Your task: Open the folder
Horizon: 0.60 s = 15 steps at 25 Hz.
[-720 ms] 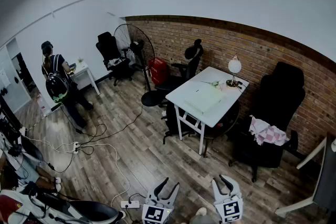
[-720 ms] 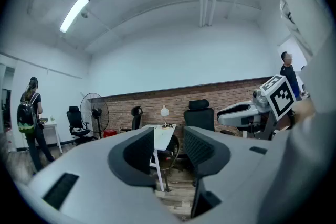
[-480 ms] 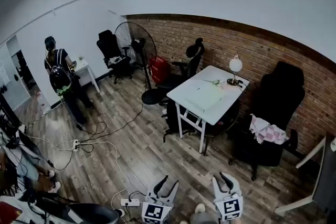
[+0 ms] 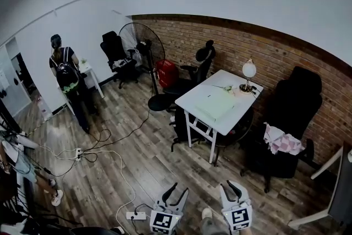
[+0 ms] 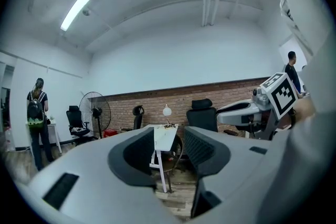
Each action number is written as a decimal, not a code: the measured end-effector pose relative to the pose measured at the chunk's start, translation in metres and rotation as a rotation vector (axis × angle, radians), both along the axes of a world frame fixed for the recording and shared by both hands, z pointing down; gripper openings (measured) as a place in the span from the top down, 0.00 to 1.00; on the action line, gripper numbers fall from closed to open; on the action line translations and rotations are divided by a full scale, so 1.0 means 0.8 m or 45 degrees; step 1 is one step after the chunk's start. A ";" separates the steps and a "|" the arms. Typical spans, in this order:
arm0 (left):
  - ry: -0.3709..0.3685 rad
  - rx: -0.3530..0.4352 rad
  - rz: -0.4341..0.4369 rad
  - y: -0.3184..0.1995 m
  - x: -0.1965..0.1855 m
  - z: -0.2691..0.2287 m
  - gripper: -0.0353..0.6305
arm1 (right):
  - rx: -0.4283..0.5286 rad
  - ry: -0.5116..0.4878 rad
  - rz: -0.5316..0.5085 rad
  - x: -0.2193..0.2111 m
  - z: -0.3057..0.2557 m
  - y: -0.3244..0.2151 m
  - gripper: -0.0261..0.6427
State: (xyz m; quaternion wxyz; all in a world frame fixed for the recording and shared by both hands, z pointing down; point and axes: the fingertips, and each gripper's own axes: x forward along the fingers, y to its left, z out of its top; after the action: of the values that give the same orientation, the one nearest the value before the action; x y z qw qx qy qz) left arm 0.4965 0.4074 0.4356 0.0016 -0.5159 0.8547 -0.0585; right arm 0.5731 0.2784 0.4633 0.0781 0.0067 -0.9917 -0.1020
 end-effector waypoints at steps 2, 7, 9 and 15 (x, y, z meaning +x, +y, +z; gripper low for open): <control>0.006 0.003 -0.005 -0.008 -0.014 0.000 0.68 | 0.003 -0.003 -0.016 -0.016 -0.002 -0.005 0.84; 0.053 -0.014 -0.036 -0.033 -0.049 0.006 0.69 | -0.001 -0.032 -0.054 -0.058 -0.007 -0.028 0.84; 0.065 -0.017 -0.049 -0.047 -0.062 0.008 0.70 | 0.002 -0.033 -0.069 -0.072 -0.006 -0.042 0.84; 0.060 -0.014 -0.092 -0.085 -0.103 0.001 0.70 | -0.008 -0.021 -0.114 -0.116 -0.011 -0.083 0.84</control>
State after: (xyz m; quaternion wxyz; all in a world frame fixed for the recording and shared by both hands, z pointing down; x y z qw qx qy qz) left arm 0.4141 0.3391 0.4364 -0.0236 -0.4860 0.8722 -0.0510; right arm 0.4799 0.2117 0.4545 0.0651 -0.0371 -0.9919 -0.1021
